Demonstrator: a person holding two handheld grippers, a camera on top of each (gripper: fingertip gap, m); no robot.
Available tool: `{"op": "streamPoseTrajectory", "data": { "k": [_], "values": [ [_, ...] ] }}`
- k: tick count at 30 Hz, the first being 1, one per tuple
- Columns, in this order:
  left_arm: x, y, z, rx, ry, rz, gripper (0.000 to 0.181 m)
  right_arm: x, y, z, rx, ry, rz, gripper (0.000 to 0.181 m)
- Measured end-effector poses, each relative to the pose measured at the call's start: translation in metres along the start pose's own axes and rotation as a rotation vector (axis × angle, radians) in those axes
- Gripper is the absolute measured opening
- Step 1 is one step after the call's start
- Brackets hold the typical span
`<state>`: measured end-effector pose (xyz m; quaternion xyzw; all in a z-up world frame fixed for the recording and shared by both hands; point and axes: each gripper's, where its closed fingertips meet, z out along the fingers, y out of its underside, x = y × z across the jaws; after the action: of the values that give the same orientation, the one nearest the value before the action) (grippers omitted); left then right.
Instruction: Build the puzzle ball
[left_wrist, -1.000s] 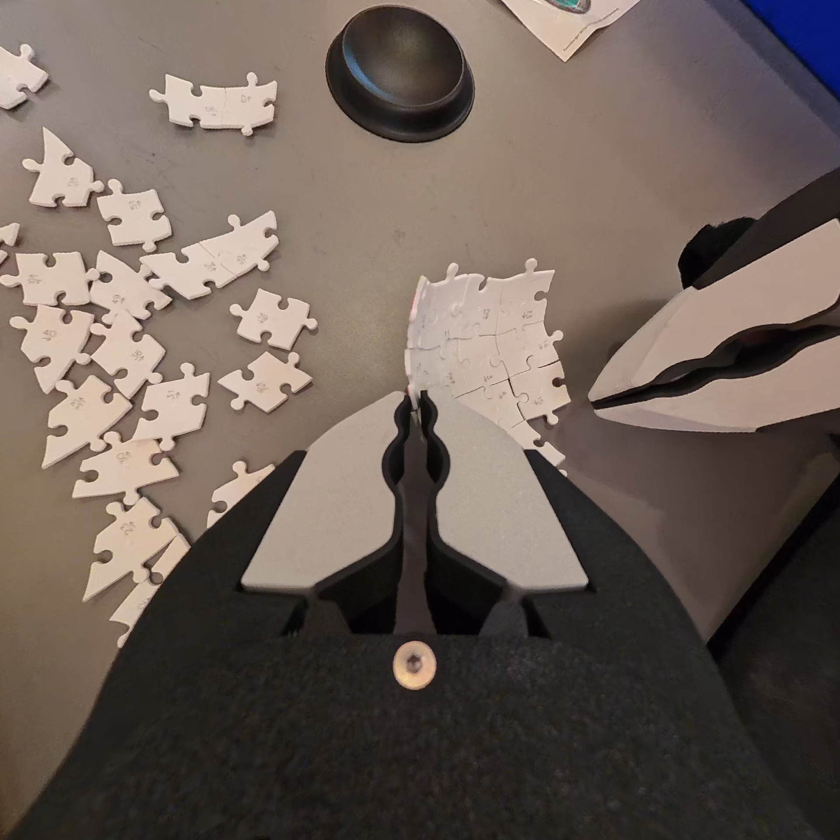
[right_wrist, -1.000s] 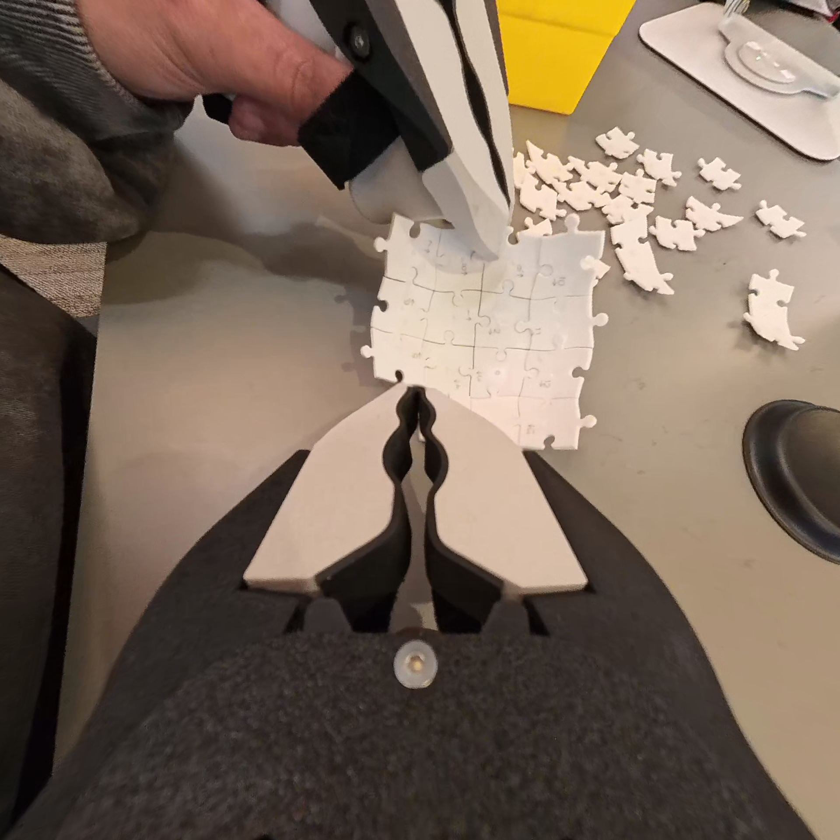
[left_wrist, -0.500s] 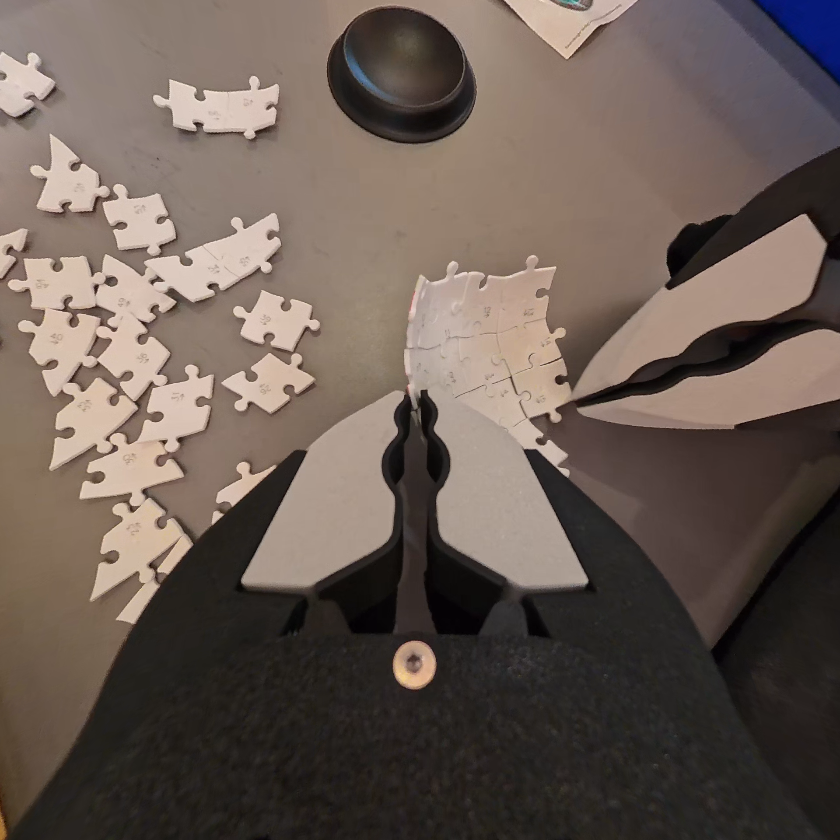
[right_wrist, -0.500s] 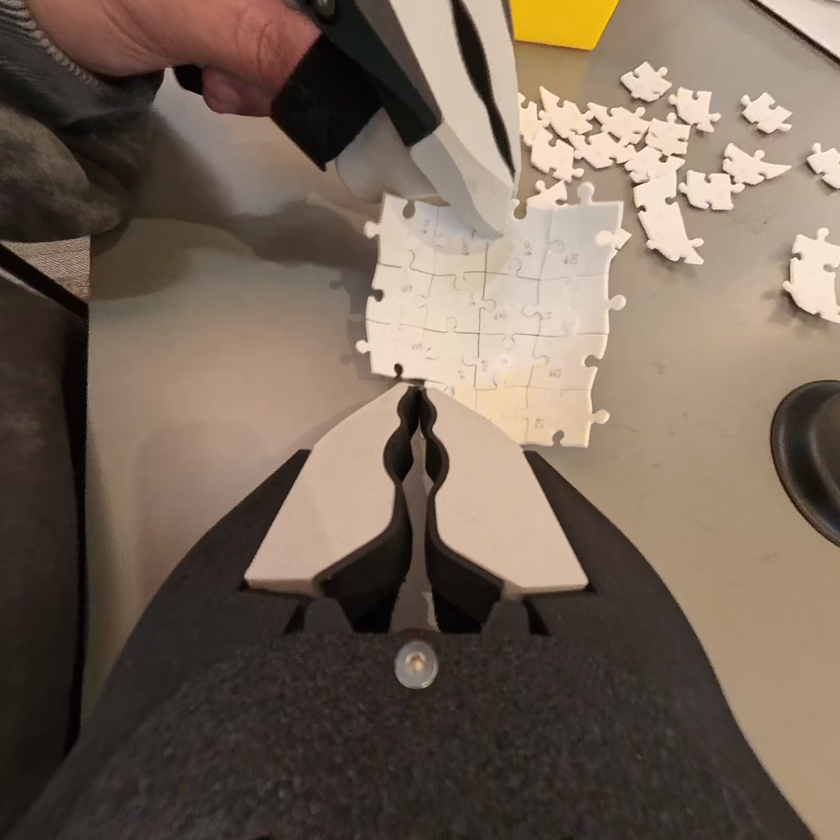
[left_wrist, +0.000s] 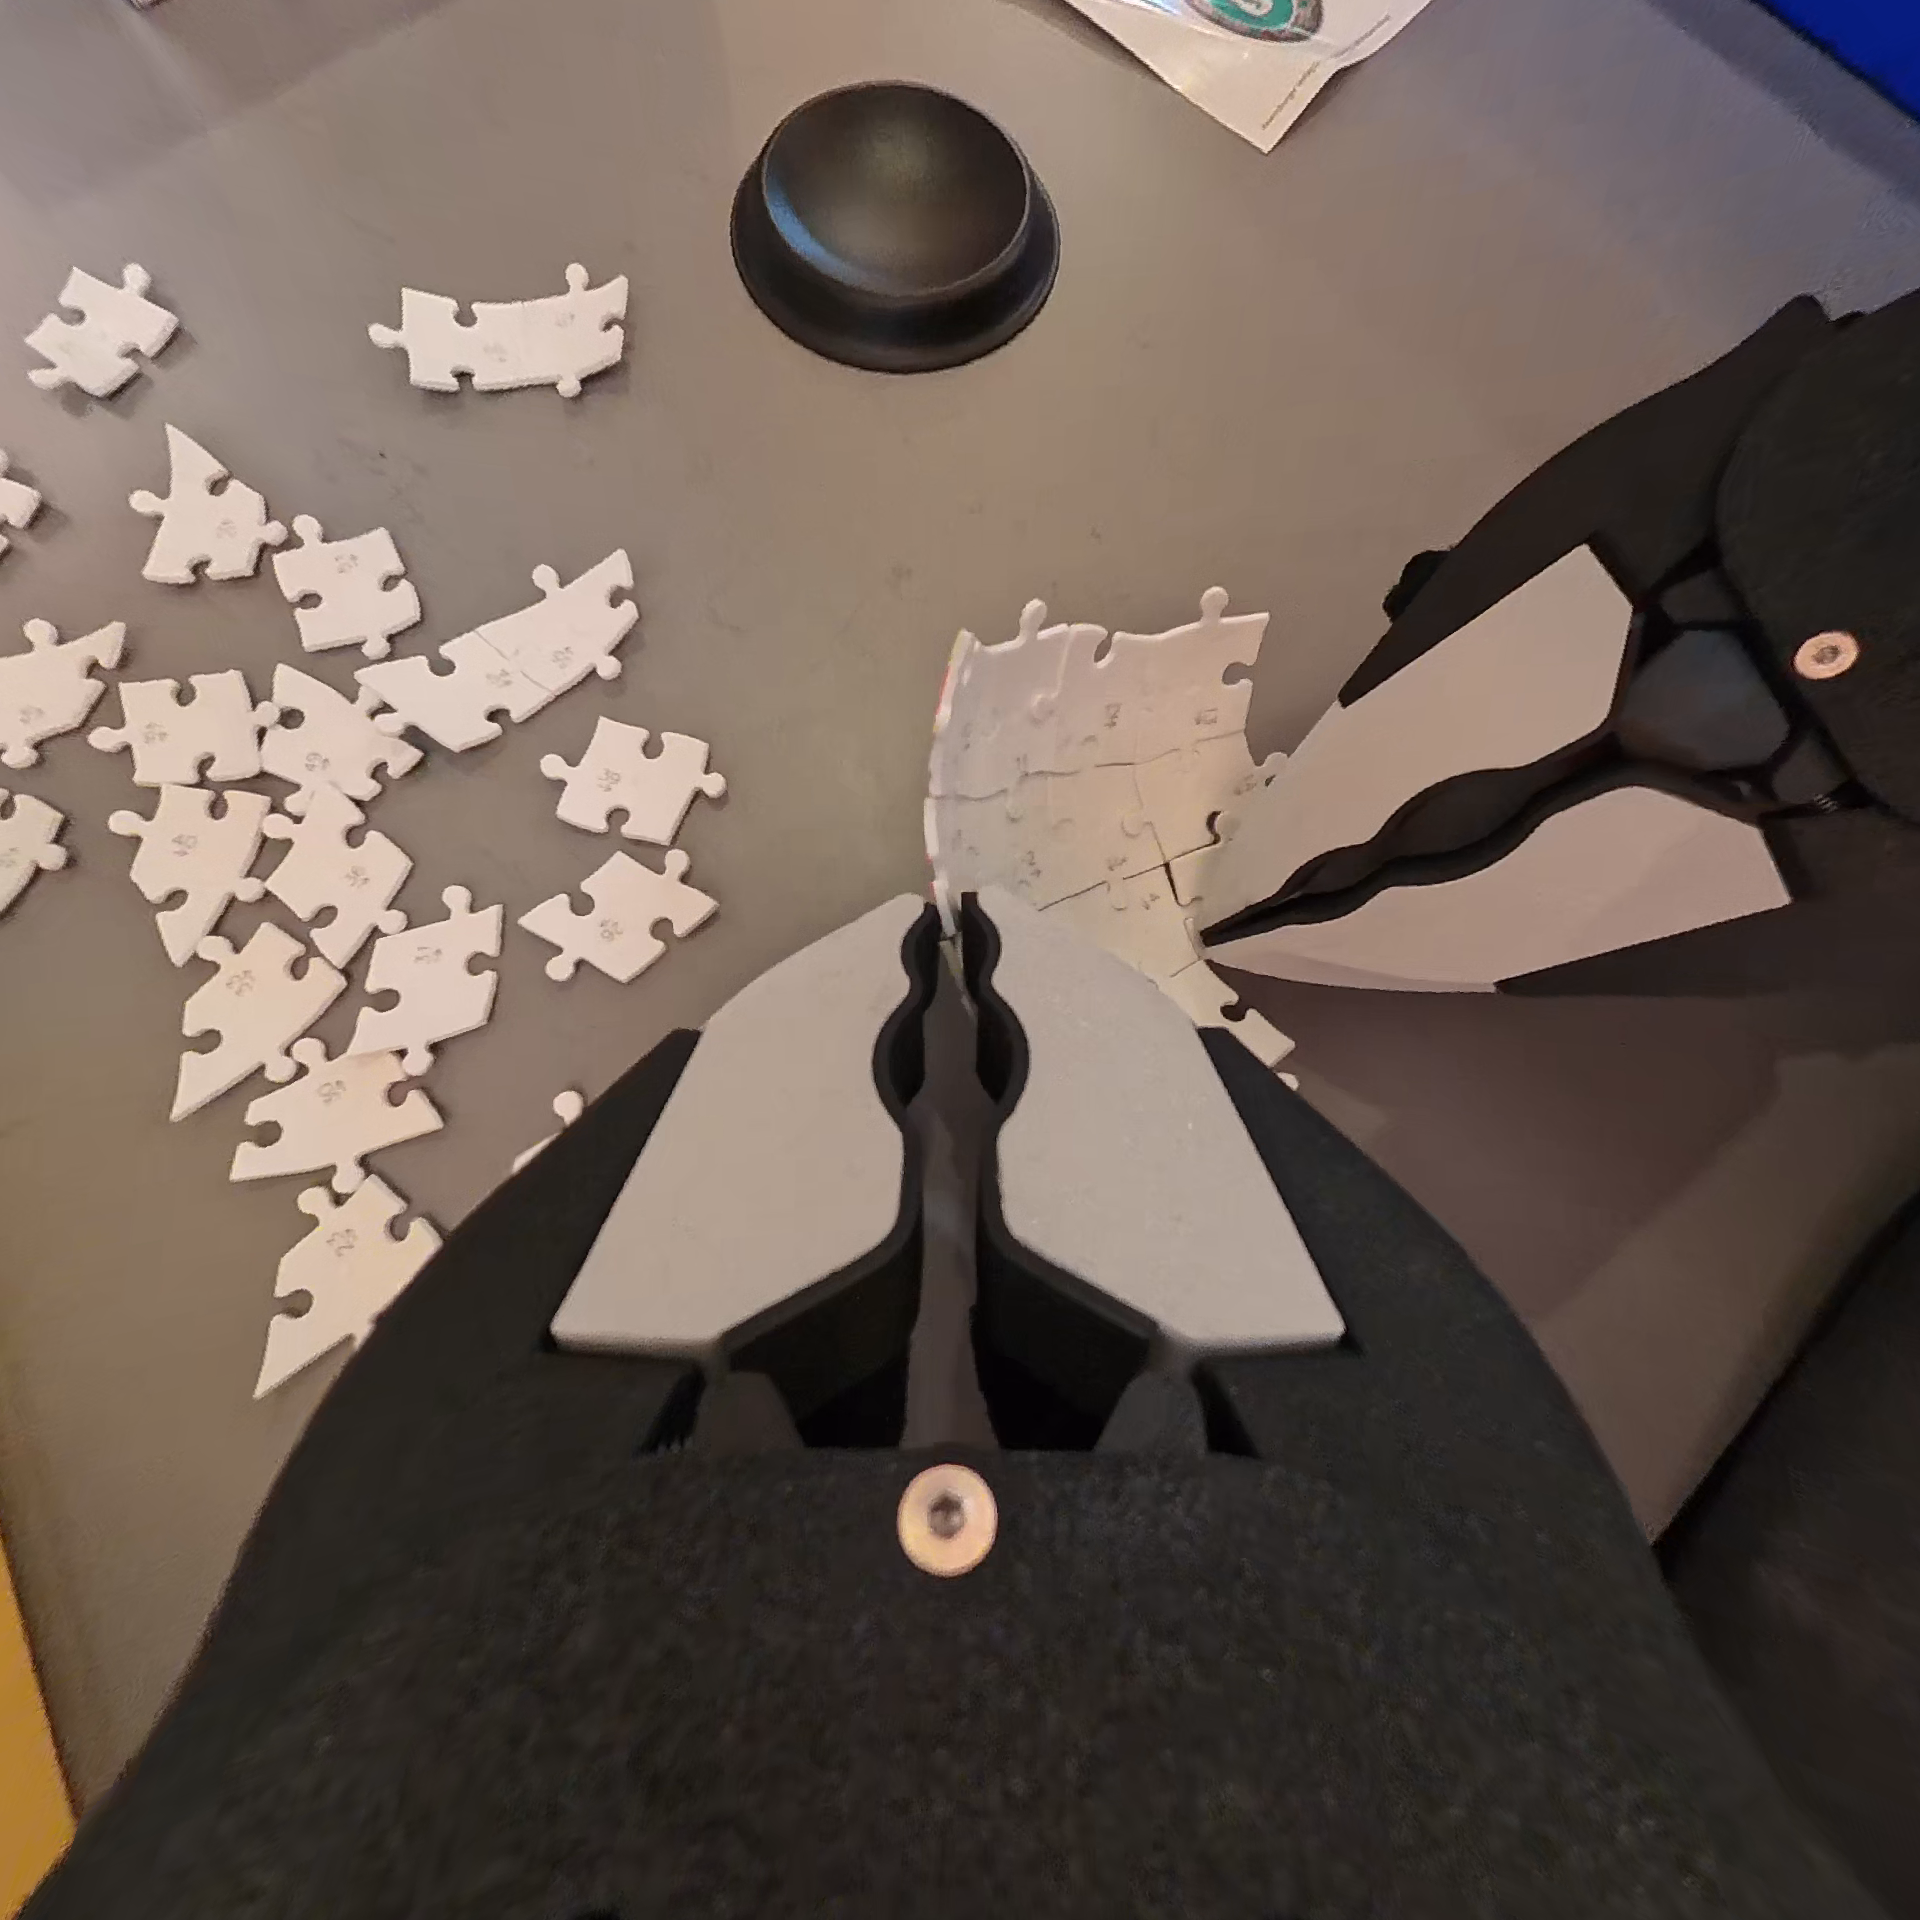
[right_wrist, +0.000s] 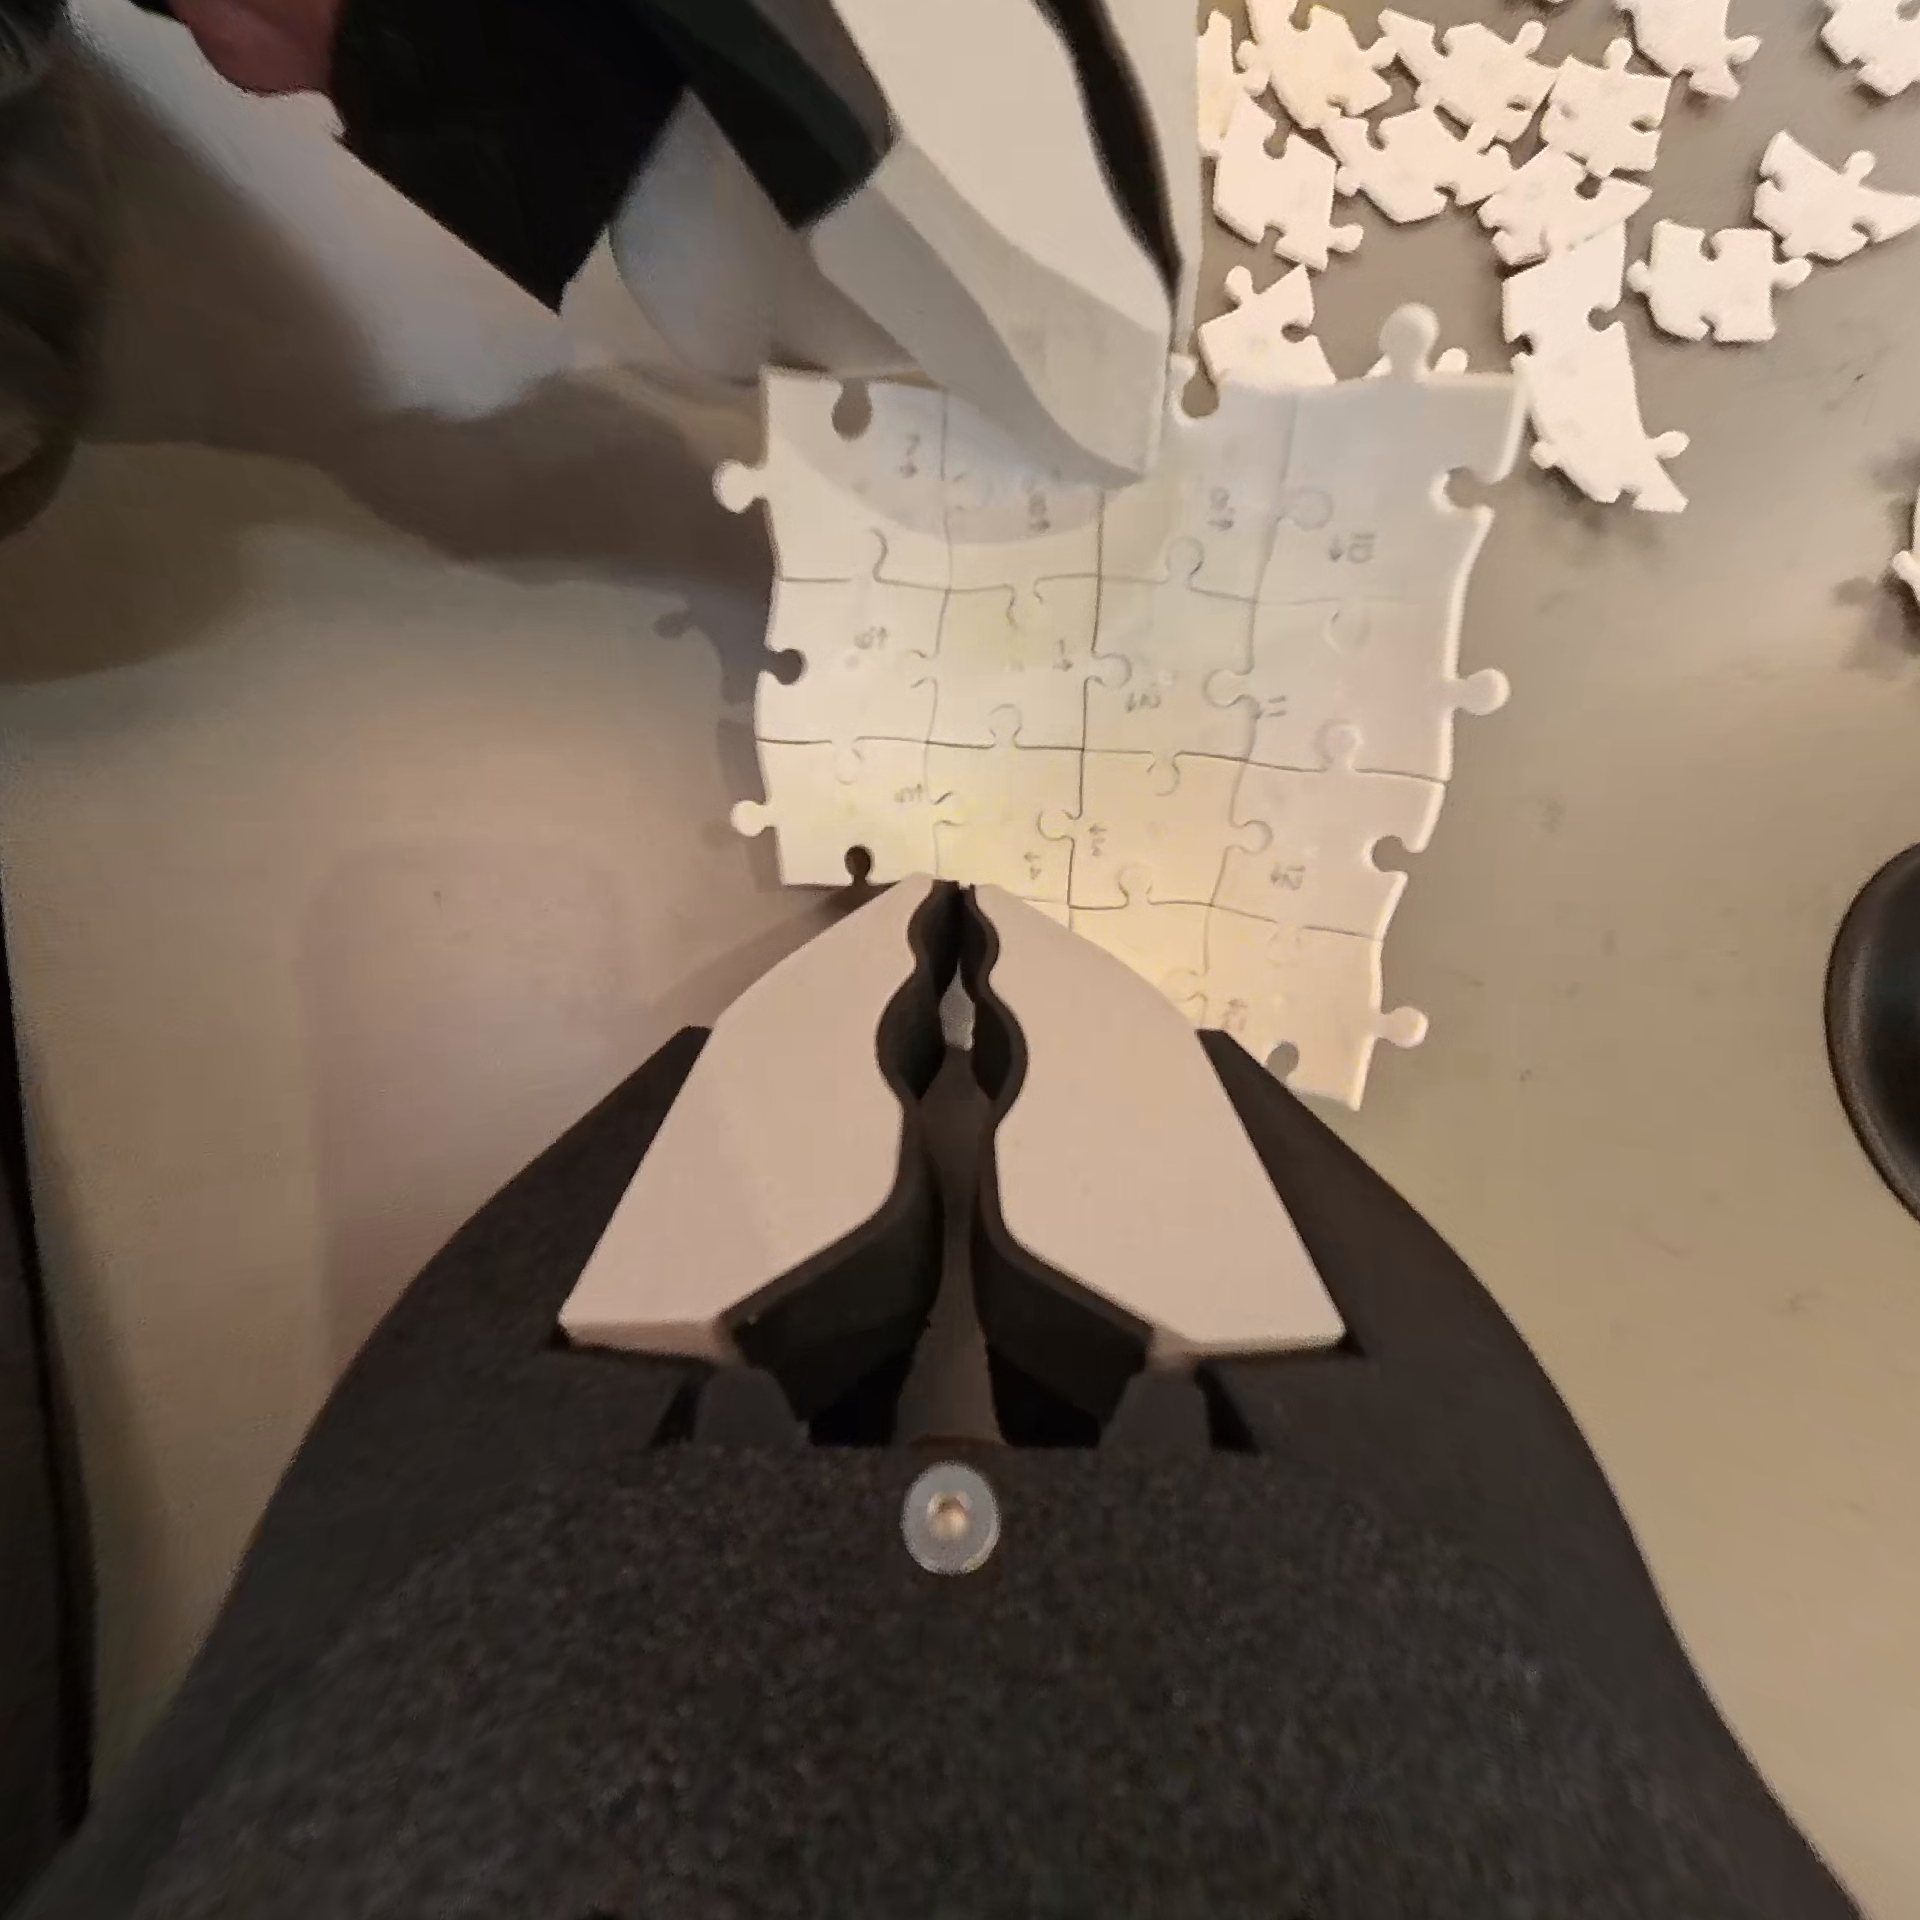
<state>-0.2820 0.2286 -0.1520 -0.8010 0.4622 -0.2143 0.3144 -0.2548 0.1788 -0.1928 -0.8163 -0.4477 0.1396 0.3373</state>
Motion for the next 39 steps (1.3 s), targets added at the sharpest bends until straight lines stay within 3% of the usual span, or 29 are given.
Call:
{"op": "streamPoseTrajectory", "data": {
  "k": [7, 15, 33, 39],
  "values": [
    [0.0, -0.002, -0.001, 0.012, -0.031, 0.028, 0.003, 0.002, -0.001, 0.001, 0.015, -0.056, 0.139, 0.0],
    [0.0, -0.002, -0.001, 0.014, -0.059, 0.05, 0.004, 0.013, -0.003, -0.012, 0.038, -0.014, 0.125, 0.0],
    [-0.002, -0.002, 0.0, 0.005, -0.076, 0.051, 0.004, 0.021, 0.0, -0.004, 0.001, 0.066, 0.032, 0.0],
    [-0.002, -0.002, 0.001, 0.004, -0.077, 0.051, 0.004, 0.006, -0.006, -0.013, 0.046, 0.016, -0.005, 0.0]
  ]
}}
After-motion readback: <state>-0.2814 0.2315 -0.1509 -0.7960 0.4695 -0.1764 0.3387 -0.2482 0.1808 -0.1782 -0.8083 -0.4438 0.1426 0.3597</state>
